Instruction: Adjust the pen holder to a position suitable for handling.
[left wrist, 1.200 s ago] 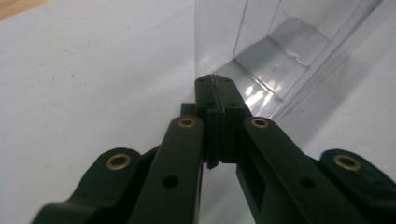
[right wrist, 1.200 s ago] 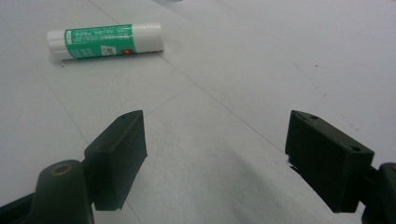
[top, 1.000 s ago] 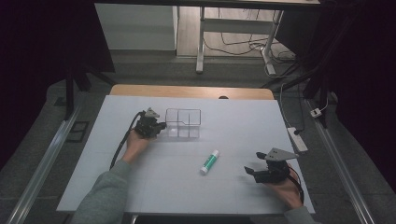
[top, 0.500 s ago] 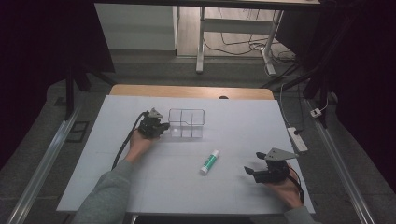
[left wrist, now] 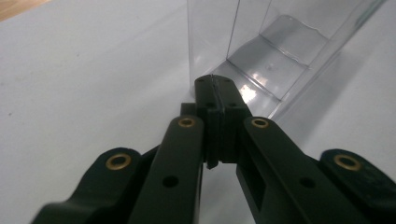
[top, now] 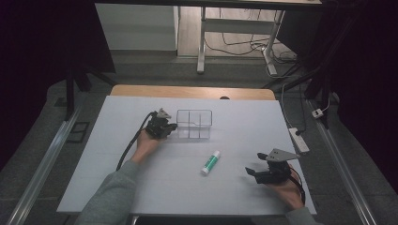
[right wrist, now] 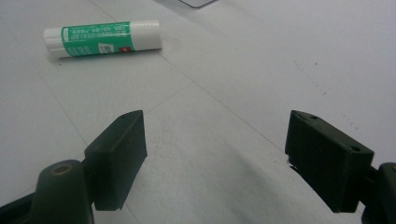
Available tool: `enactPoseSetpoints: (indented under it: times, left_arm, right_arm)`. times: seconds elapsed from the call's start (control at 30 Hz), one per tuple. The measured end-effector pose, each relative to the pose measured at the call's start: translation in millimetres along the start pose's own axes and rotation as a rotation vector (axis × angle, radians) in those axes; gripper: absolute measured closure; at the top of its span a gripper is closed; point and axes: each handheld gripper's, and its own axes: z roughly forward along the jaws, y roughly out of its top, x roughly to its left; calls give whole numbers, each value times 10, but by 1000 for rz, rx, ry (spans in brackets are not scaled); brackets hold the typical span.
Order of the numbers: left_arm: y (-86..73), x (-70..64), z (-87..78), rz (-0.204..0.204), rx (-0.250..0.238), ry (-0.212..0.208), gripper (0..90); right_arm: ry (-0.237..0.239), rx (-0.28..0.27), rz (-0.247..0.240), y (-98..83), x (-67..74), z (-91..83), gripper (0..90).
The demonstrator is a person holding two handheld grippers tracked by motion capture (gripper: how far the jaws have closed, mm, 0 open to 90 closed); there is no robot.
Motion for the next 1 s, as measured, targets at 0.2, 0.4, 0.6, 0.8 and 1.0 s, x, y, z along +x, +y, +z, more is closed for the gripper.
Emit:
enactPoseSetpoints:
  times: [0.2,0.4,0.6,0.8,1.0]
  left_arm:
    - [47,-49,53,11,-2,-11,892]
    - [105,-112,114,23,-3,-23,892]
    - [147,-153,161,29,-3,-38,892]
    - [175,-187,199,32,-8,-42,892]
    - [202,-236,238,42,-7,-52,891]
  right_arm:
    - [0,2,-1,-1,0,2,199]
    - [4,4,-3,-3,0,9,199]
    - [1,6,-2,-4,-2,2,199]
    - [3,8,-4,-4,2,6,199]
    - [6,9,-7,-6,3,9,199]
